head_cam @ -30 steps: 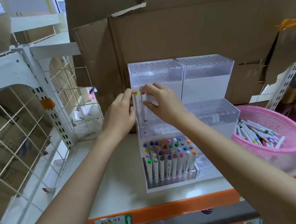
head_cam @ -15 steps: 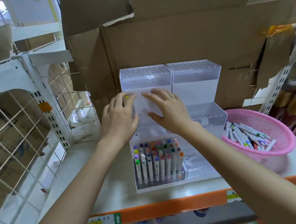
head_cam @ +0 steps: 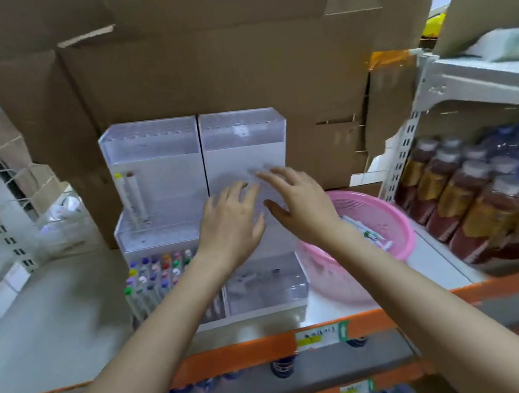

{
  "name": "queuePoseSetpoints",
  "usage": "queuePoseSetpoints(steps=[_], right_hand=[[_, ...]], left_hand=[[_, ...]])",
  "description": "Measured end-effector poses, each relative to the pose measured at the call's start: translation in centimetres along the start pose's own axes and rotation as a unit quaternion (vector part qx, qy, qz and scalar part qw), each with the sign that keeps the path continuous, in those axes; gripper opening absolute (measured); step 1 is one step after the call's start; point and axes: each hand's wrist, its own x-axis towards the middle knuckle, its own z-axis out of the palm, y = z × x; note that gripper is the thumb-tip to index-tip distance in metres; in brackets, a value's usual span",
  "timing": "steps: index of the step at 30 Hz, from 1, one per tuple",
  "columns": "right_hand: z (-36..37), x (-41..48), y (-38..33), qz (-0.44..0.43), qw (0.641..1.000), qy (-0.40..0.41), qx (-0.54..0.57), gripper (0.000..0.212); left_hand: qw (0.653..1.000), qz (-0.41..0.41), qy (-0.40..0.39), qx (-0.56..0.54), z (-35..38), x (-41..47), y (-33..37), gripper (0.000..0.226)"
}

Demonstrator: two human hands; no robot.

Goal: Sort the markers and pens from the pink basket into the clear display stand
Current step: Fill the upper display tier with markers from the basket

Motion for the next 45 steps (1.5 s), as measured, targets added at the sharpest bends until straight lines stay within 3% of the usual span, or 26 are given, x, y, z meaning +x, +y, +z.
queuePoseSetpoints(steps=[11, 17, 21, 25, 31, 36, 40, 45], right_hand=[[-3.8, -9.2, 13.4, 0.113, 0.992, -0.055, -0.014, 0.045], [-1.6, -10.7, 16.2, 0.156, 0.974, -0.166, 0.012, 0.045], [0.4, -9.8, 17.4, 0.182, 0.951, -0.249, 0.015, 0.046], [2.2, -8.3, 18.1, 0.162, 0.931, -0.325, -0.035, 0.029], [3.5, -7.2, 17.7, 0.255, 0.921, -0.293, 0.036, 0.053], [3.5, -7.2, 18.0, 0.316, 0.895, -0.281, 0.141, 0.021], [3.1, -7.4, 18.2, 0.361, 0.871, -0.271, 0.195, 0.029], [3.4, -7.5, 18.1, 0.378, 0.855, -0.265, 0.238, 0.029]], left_hand=[[0.992, 0.122, -0.009, -0.025, 8.2, 3.7, 13.8, 0.04], [0.968, 0.015, -0.252, 0.004, 13.1, 5.1, 14.5, 0.034], [0.962, -0.033, -0.269, -0.02, 15.7, 5.9, 13.7, 0.028], [0.962, -0.064, -0.26, -0.041, 16.4, 6.9, 13.6, 0.021], [0.949, -0.095, -0.268, -0.135, 16.3, 7.2, 13.6, 0.008], [0.941, -0.116, -0.275, -0.158, 16.1, 7.2, 13.1, 0.032], [0.934, -0.136, -0.279, -0.177, 16.3, 7.2, 12.6, 0.031], [0.92, -0.164, -0.266, -0.236, 16.1, 7.1, 12.4, 0.048]])
